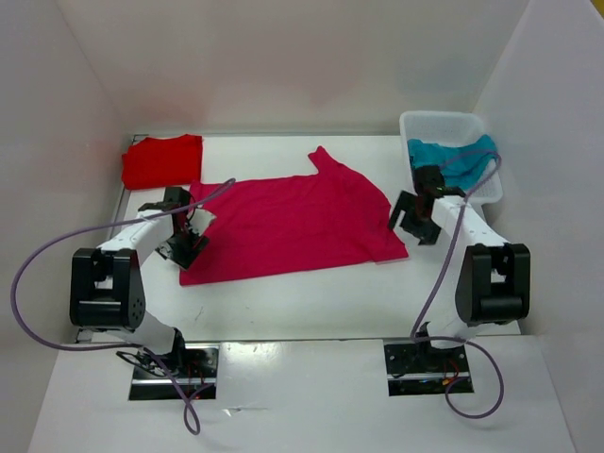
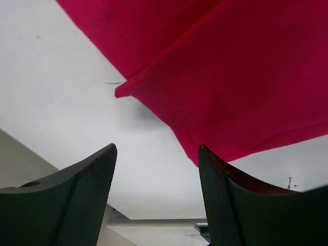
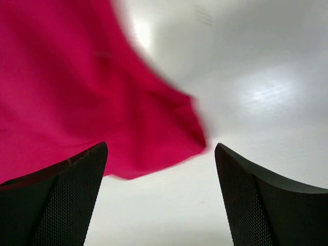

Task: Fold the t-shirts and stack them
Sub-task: Fold the flattened tshirt in 1/3 of the way

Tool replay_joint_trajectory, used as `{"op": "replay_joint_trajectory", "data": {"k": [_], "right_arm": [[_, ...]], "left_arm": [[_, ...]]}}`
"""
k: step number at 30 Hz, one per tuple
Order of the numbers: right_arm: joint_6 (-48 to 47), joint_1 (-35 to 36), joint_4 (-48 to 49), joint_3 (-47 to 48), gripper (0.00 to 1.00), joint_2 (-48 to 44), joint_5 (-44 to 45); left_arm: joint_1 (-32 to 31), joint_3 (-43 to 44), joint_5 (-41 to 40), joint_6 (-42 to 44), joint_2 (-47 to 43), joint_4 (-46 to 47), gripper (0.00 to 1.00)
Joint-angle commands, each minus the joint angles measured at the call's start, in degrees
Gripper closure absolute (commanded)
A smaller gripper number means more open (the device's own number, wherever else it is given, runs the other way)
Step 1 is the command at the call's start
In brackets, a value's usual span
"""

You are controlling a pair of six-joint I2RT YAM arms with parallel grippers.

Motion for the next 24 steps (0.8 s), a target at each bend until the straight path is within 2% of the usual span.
{"op": "replay_joint_trajectory", "data": {"k": [1,6,9,12,17,18,20,21,22,24], "right_arm": [[5.2,-7.2,4.4,-6.6,0.10,-5.9,-6.0],[5.8,-7.8,4.4,-6.6,0.10,-0.7,-5.1],[6.5,-7.8,5.8,-7.9,0.13,3.1,-10.2],[7.2,-7.8,6.4,-9.7,0.16,2.2,-12.1],[8.5,-7.8,6.9,-10.8,0.17,2.5,-12.9],[8.5,-7.8,6.9,-11.5,0.20,4.5,-13.8],[8.5,-7.8,7.5,-11.5,0.41,6.0,-14.4],[8.5,-7.8,7.0,-11.0,0.53,6.0,-14.4],[8.5,-7.8,6.3,-11.0,0.78,6.0,-14.4],[8.0,-7.3,2.8,-9.2,0.94,3.0,-13.2]], "left_arm": [[-0.1,0.1,4.5,-1.6,0.7,-0.1,0.28],[-0.7,-2.2,5.2,-1.0,2.8,1.3,0.27],[-2.0,-4.0,1.7,-0.5,4.6,4.8,0.27],[-2.0,-5.4,1.0,-0.5,5.1,5.5,0.29],[-2.0,-5.9,1.6,-0.5,8.8,6.6,0.46],[-2.0,-5.9,1.6,-0.5,9.3,6.6,0.54],[-2.0,-5.4,1.6,-0.5,10.2,6.6,0.64],[-2.0,-5.4,1.6,-0.5,10.7,6.6,0.80],[-2.0,-5.4,1.6,0.1,10.7,6.6,0.87],[-2.0,-5.4,-0.6,1.5,9.4,6.0,0.95]]}}
